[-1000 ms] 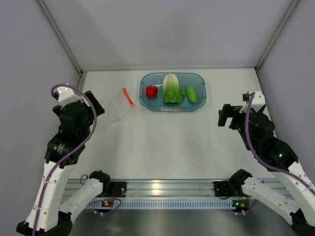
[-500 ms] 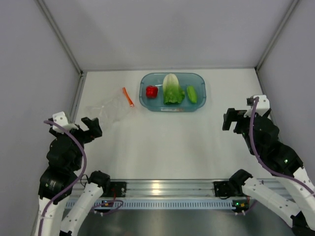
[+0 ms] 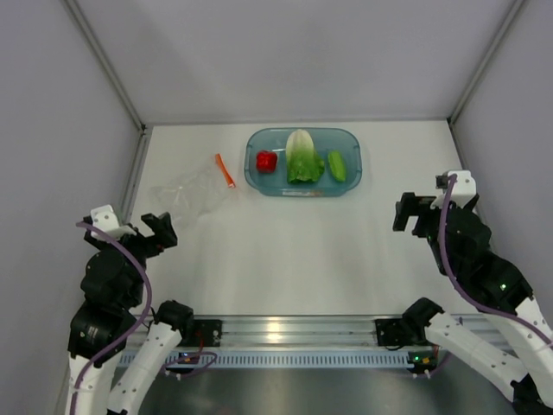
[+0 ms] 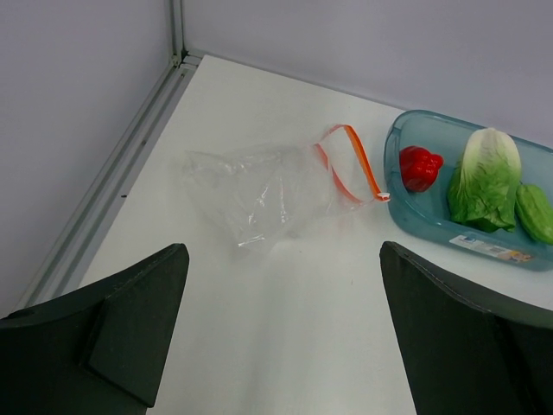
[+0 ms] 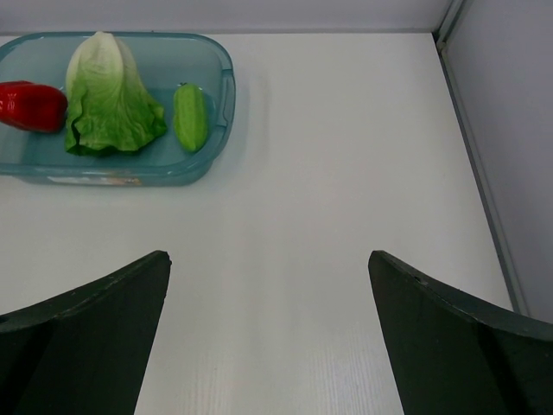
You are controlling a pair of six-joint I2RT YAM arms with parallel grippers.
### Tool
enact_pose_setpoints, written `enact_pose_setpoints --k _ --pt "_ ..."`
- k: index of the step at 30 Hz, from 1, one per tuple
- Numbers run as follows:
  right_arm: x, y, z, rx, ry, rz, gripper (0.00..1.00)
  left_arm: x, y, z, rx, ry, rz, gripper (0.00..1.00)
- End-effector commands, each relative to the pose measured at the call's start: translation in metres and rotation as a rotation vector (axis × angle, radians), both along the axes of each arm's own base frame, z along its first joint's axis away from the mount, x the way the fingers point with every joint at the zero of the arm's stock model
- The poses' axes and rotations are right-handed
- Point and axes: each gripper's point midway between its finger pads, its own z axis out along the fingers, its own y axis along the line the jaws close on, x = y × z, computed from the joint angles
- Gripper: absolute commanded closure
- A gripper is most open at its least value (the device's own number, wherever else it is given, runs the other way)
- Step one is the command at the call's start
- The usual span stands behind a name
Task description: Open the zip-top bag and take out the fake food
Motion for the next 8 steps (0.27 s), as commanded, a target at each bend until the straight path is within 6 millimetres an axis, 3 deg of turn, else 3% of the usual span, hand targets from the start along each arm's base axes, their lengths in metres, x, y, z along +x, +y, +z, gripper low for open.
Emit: enact_pose_setpoints --k 1,8 --pt "-0.001 -0.0051 0.0055 0.027 -0.026 -0.025 0.01 0.0036 -0.0007 0.0148 -0.007 -0.03 0.002 0.02" --pt "-0.0017 -0.0044 0.0048 0.034 -0.029 -0.02 0.01 0.0054 -0.001 0.0157 0.002 -0.027 0.001 0.02"
